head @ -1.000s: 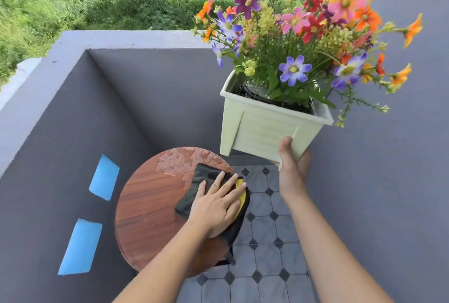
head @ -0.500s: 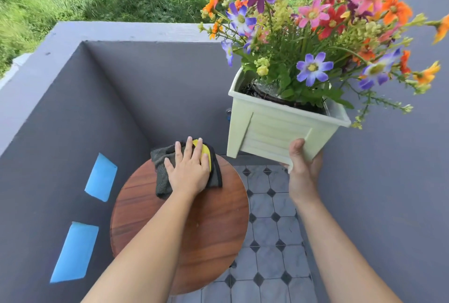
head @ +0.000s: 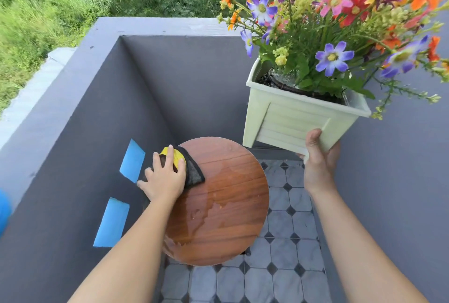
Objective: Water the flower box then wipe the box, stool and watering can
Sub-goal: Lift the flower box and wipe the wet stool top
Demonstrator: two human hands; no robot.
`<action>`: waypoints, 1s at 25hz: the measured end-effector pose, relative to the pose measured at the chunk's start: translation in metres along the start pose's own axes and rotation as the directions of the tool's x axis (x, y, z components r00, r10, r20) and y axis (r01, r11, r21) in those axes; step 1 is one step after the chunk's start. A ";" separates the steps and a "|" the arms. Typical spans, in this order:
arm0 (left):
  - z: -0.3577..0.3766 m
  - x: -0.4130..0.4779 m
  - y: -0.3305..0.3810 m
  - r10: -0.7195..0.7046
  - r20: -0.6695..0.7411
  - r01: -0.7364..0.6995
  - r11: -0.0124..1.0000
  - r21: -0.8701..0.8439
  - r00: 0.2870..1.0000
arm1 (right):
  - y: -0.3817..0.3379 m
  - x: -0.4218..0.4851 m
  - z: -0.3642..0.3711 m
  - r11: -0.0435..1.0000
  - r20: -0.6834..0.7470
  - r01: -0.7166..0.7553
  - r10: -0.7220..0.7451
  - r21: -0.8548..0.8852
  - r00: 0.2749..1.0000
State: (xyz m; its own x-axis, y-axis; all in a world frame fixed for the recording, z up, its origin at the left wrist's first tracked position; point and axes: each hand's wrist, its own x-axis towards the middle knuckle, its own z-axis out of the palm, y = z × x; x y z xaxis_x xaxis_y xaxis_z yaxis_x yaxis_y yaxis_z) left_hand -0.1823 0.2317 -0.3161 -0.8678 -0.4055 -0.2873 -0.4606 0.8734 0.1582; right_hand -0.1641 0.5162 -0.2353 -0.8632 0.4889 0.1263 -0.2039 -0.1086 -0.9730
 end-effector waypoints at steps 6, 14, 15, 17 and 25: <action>-0.017 -0.009 -0.055 0.009 0.054 -0.003 0.994 -0.106 0.999 | -0.016 -0.001 0.010 1.000 0.049 0.003 -0.004 0.019 0.999; -0.078 -0.026 -0.047 -0.017 -0.265 -0.024 0.988 -0.153 0.964 | -0.035 0.004 0.018 0.999 0.060 -0.022 0.020 0.036 0.998; -0.084 -0.034 -0.037 -0.002 -0.290 -0.057 0.979 -0.196 0.957 | -0.036 0.006 0.020 0.999 0.058 -0.034 0.032 0.034 0.998; -0.084 -0.059 -0.015 0.064 -0.305 -0.141 0.960 -0.240 0.950 | -0.038 0.010 0.023 0.998 0.054 -0.052 0.050 0.039 0.997; -0.003 -0.128 0.060 0.210 -0.085 -0.222 0.956 -0.191 0.974 | -0.041 0.019 0.034 0.999 0.035 -0.023 0.022 0.041 0.999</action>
State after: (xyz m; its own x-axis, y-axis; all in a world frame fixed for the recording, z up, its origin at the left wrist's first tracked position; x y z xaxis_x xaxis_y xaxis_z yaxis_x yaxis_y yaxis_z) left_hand -0.0994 0.3357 -0.2669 -0.9577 -0.2349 -0.1661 -0.2830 0.8736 0.3960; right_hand -0.1874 0.5005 -0.1863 -0.8832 0.4554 0.1116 -0.2022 -0.1551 -0.9670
